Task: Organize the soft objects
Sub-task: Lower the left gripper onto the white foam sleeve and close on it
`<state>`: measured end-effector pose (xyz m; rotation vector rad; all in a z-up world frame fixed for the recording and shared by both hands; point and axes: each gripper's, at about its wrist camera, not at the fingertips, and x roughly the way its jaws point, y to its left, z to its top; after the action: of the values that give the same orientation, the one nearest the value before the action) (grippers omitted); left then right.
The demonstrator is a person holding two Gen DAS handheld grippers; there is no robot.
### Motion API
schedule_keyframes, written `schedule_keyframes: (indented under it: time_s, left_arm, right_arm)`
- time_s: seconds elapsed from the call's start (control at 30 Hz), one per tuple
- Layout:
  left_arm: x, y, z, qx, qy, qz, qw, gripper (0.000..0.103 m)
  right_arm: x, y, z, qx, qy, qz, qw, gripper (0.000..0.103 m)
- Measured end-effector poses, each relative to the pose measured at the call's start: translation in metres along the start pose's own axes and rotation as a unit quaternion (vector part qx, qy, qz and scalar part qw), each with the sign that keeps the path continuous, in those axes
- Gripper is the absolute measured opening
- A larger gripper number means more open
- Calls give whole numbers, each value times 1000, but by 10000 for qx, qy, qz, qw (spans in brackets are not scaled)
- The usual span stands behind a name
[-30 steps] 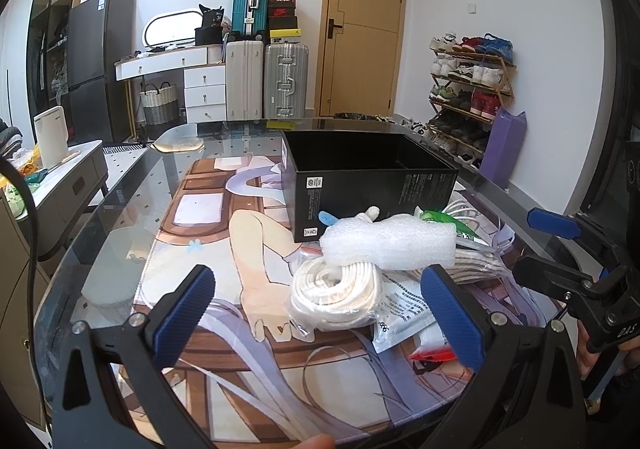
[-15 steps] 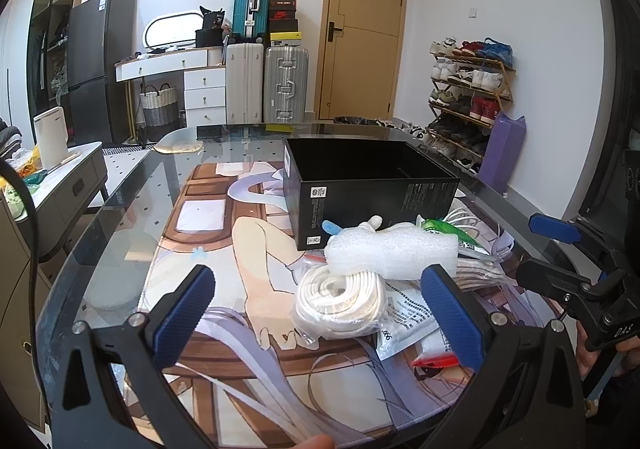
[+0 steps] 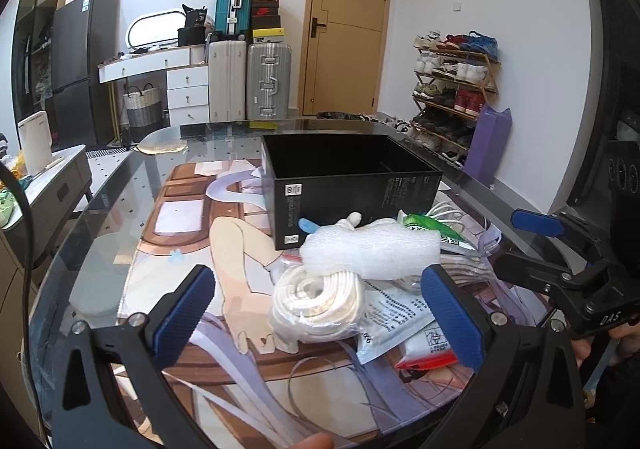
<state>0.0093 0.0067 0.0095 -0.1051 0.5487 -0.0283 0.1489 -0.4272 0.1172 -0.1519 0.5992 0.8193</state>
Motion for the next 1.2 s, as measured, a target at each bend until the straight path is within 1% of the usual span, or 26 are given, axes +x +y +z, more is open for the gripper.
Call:
schedule_keyframes:
  time_s: [0.1, 0.2, 0.4, 0.53, 0.63, 0.8, 0.9, 1.03, 1.2]
  left_arm:
    - [3, -2, 3, 38, 64, -72, 9999, 103]
    - [6, -4, 6, 34, 146, -213, 9997, 103]
    - [16, -8, 12, 92, 294, -351, 9989, 103]
    - [23, -12, 14, 201, 350, -378, 9985, 103]
    - [30, -13, 15, 235, 426, -442, 9978, 103]
    - [36, -11, 15, 126, 491, -556, 9972, 103]
    - [37, -8, 17, 5, 536, -739, 9958, 103]
    - [42, -8, 19, -78, 630, -882, 9941, 103]
    - [51, -9, 20, -49, 730, -903, 9932, 103]
  right_arm:
    - [2, -4, 4, -10, -8, 28, 10000, 102]
    - [7, -6, 7, -13, 93, 71, 9999, 102]
    - [16, -9, 11, 21, 197, 114, 9997, 103]
    - [22, -13, 12, -7, 266, -75, 9996, 103]
    - [27, -17, 13, 4, 337, -136, 9993, 103]
    - [30, -21, 15, 17, 342, -136, 9993, 103]
    - [30, -21, 16, -19, 328, -134, 9994, 103]
    - [32, -21, 18, -32, 340, -102, 9994, 103]
    - [39, -25, 19, -19, 458, -21, 9989, 103]
